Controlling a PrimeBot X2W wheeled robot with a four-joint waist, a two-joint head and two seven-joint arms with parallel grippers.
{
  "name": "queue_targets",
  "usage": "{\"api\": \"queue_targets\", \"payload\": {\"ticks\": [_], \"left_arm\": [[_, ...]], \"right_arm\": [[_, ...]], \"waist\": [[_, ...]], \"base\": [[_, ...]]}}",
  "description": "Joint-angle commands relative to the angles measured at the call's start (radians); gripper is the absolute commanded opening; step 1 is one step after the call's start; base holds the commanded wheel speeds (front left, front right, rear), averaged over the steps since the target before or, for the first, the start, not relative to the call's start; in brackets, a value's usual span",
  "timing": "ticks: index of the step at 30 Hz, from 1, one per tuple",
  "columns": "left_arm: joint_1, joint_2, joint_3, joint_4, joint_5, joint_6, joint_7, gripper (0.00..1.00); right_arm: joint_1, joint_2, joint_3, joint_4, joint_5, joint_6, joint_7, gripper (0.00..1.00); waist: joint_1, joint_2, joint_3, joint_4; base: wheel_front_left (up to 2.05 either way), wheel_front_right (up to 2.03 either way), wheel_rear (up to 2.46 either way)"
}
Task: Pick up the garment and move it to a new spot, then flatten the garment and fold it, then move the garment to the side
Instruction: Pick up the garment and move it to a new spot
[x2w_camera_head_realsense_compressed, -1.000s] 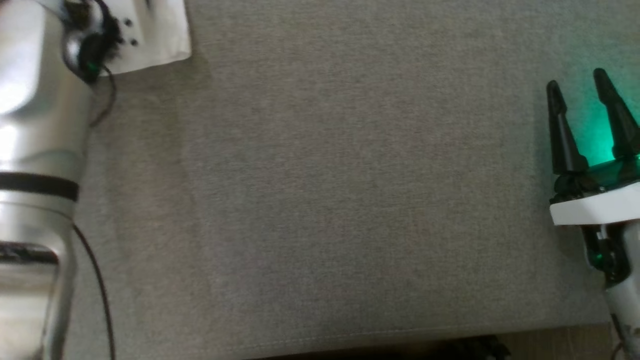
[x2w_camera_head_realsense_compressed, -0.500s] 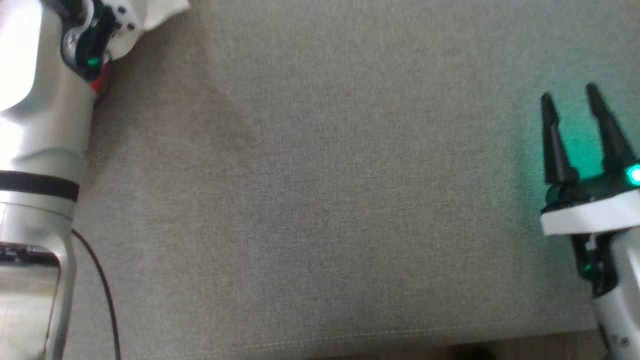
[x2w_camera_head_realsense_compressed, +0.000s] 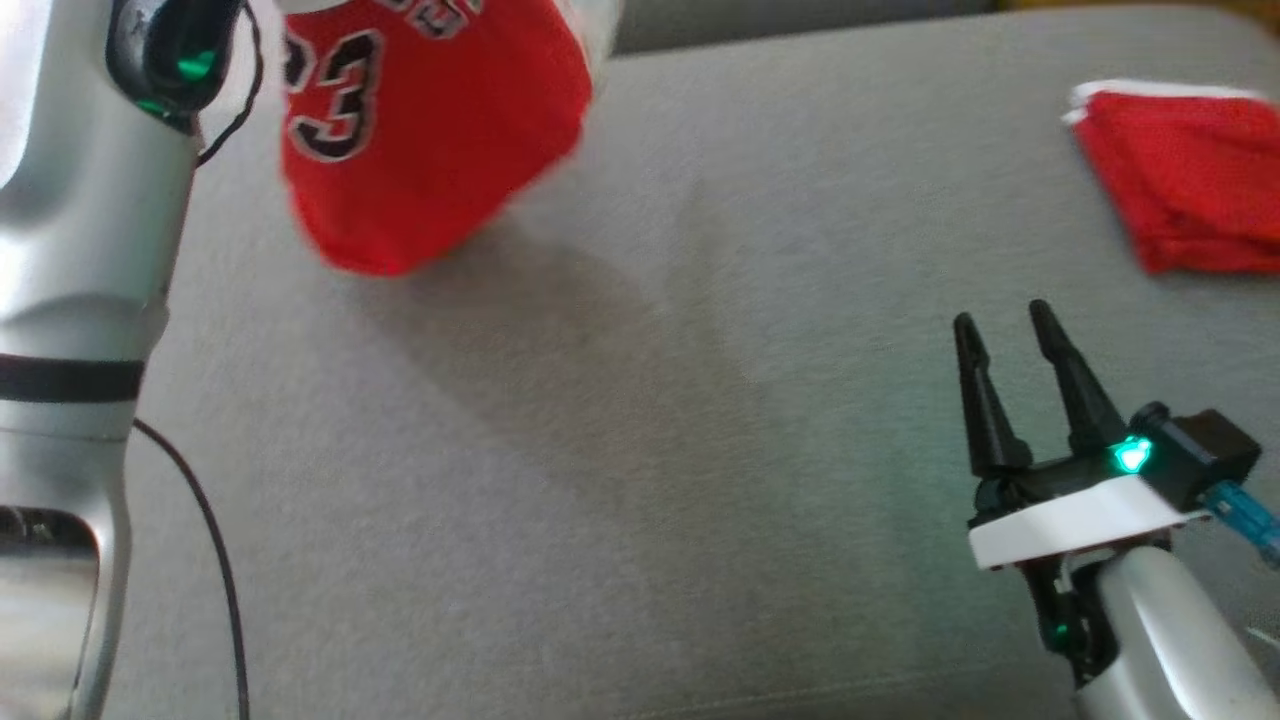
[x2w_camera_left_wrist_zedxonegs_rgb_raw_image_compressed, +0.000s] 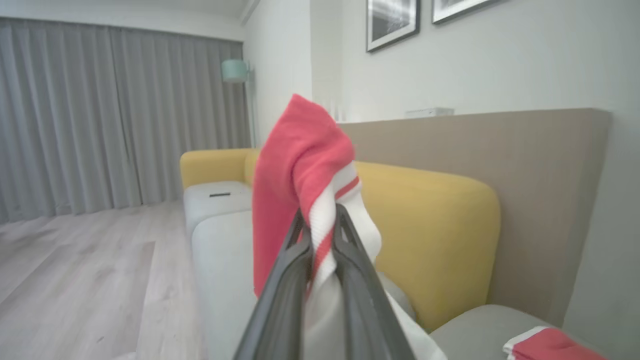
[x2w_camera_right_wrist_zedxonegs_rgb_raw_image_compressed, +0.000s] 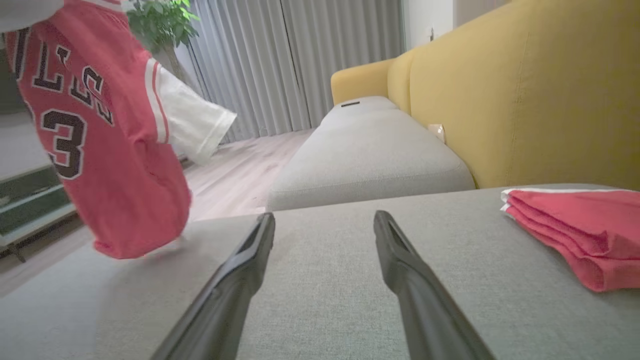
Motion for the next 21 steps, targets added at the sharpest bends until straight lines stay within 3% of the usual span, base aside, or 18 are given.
{"api": "queue_targets", "payload": {"ticks": [1,12,21], "left_arm": [[-0.049,0.030,0.022,-0.045,-0.014,-0.006,-0.002,0.00],[-0.014,-0.106,-0.094,-0.048,-0.004,-0.003,-0.016,0.00],[0.278,-0.162,-0.145,0.063,-0.063,0.002,-0.102,0.00]], "right_arm": [[-0.005,0.004,0.021,-0.026,-0.004,0.007,-0.009,1.00],[-0.032,0.045,0.040,-0.041,0.010,0.007,-0.009,1.00],[-0.040,0.064,0.043,-0.044,0.023,0.007,-0.009,1.00]], "waist": [[0.0005,0.0000,-0.081,-0.082],[0.0005,0.0000,-0.041,-0.225],[0.0005,0.0000,0.030,-0.256]], "base": [[0.00,0.00,0.00],[0.00,0.00,0.00],[0.00,0.00,0.00]]}}
